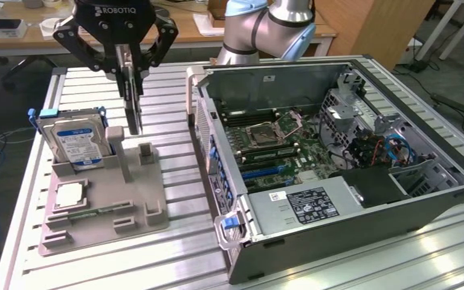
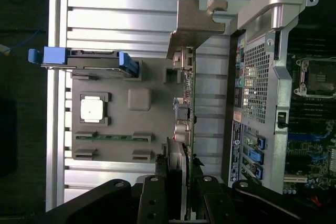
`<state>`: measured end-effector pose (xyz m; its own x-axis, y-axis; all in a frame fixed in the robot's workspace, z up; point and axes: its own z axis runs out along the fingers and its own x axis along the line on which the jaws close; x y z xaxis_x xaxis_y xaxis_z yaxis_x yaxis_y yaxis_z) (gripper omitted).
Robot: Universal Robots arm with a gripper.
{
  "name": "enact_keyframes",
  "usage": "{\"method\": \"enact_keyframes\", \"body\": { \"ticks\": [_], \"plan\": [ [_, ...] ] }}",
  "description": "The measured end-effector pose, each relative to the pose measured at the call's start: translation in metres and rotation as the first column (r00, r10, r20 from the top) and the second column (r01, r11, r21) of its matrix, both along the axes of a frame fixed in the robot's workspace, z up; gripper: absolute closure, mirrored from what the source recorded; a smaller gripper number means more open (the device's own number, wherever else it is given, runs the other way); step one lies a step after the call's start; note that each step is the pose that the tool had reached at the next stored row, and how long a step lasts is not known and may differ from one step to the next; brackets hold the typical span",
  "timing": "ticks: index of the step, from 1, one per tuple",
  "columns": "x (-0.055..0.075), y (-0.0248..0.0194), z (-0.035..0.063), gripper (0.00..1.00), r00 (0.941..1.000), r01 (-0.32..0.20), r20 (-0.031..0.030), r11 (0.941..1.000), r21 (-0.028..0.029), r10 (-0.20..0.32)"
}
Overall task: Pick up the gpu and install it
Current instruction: 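Pick up the gpu and move the gpu toward the slot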
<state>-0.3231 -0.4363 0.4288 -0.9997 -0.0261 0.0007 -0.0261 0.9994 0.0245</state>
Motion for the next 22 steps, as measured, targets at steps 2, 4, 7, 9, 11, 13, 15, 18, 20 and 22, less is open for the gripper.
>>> {"method": "enact_keyframes", "body": {
  "ticks": [2,4,7,9,11,13,15,18,20,22],
  "plan": [
    [0.001,0.0000,0.0002,0.73,1.0000,0.000,-0.0003,1.0000,-0.0003,0.000],
    [0.003,0.0000,0.0001,0.73,1.0000,0.000,-0.0002,1.0000,-0.0001,0.000],
    [0.007,0.0000,0.0001,0.73,1.0000,0.000,-0.0001,1.0000,-0.0001,0.000],
    [0.011,0.0000,0.0001,0.73,1.0000,0.000,-0.0001,1.0000,-0.0001,0.000],
    [0.013,0.0000,0.0001,0.73,1.0000,0.000,-0.0001,1.0000,-0.0001,0.000],
    [0.016,0.0000,0.0001,0.73,1.0000,0.000,-0.0001,1.0000,0.0000,0.000],
    [0.020,0.0000,0.0000,0.73,1.0000,0.000,0.0000,1.0000,0.0000,0.000],
    [0.023,0.0000,0.0000,0.73,1.0000,0.000,-0.0001,1.0000,0.0000,0.000],
    [0.027,0.0000,0.0000,0.73,1.0000,0.000,0.0000,1.0000,0.0001,0.000],
    [0.030,0.0000,0.0000,0.73,1.0000,0.000,0.0000,1.0000,0.0000,0.000]
  ]
}}
